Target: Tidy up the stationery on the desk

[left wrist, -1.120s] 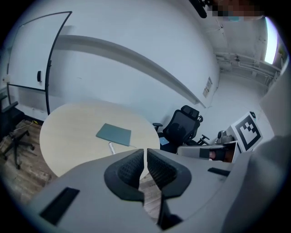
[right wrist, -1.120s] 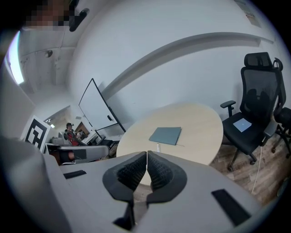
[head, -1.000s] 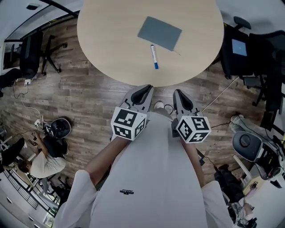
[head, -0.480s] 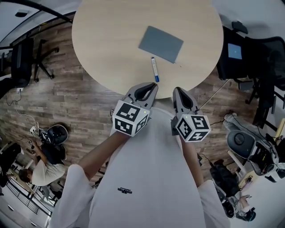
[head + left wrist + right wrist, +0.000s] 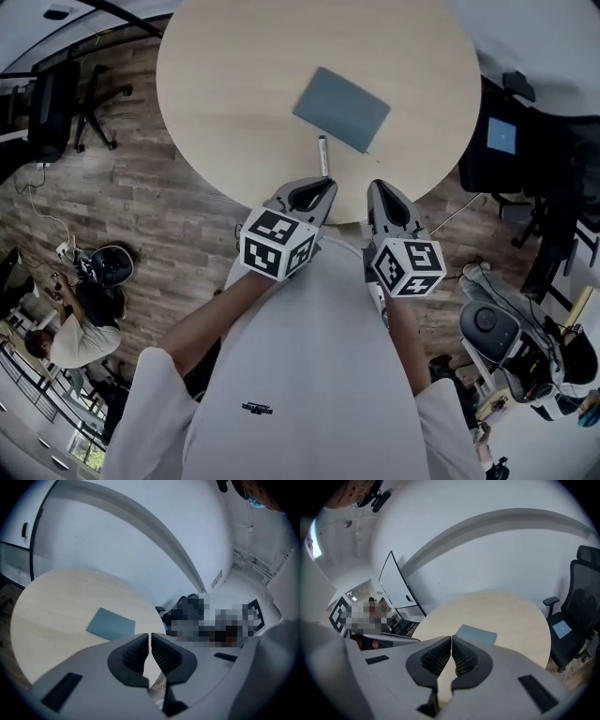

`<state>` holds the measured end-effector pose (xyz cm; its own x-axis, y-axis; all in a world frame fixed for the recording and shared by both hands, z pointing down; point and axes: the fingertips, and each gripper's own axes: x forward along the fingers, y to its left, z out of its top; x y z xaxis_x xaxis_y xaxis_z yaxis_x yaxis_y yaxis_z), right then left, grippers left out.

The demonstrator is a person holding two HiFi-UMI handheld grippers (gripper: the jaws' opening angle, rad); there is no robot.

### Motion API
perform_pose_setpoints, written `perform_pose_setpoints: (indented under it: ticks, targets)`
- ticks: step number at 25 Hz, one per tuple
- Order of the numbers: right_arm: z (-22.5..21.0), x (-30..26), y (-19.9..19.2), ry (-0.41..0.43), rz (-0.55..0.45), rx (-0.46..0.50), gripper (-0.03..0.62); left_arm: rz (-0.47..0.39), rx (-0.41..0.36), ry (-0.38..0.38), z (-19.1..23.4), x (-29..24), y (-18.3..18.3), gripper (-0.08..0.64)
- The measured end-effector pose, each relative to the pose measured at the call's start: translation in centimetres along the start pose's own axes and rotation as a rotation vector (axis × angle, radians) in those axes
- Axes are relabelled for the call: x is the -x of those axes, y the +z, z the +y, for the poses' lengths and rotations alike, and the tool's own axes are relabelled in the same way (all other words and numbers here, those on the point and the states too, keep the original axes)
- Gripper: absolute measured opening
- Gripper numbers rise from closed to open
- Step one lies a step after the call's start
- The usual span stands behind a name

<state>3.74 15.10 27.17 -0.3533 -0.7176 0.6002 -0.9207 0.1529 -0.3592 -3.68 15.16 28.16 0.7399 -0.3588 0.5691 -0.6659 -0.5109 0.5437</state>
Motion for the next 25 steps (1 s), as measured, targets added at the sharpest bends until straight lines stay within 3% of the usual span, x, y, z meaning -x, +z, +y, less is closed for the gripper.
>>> perform_pose_setpoints:
  ticks: [4, 7, 18, 25]
  targets:
    - [-1.6, -1.2, 0.9, 0.023, 0.020, 0.051, 0.034, -0.051, 0.101, 0.031, 0.3, -1.5, 1.0, 0.034]
    - [-2.8, -2.2, 2.0, 0.054, 0.028, 0.073, 0.035, -0.118, 0.122, 0.049, -0.1, -2.9, 2.6, 0.032]
    - [-7.4, -7.9, 3.6, 0.144, 0.118, 0.167, 0.034, -0.037, 0.222, 0.149, 2.4, -10.0, 1.6, 0.032]
    - [-9.8, -12.1, 3.0, 0.188, 0.196, 0.225, 0.035, -0.089, 0.315, 0.297, 6.3, -12.2, 1.6, 0.032]
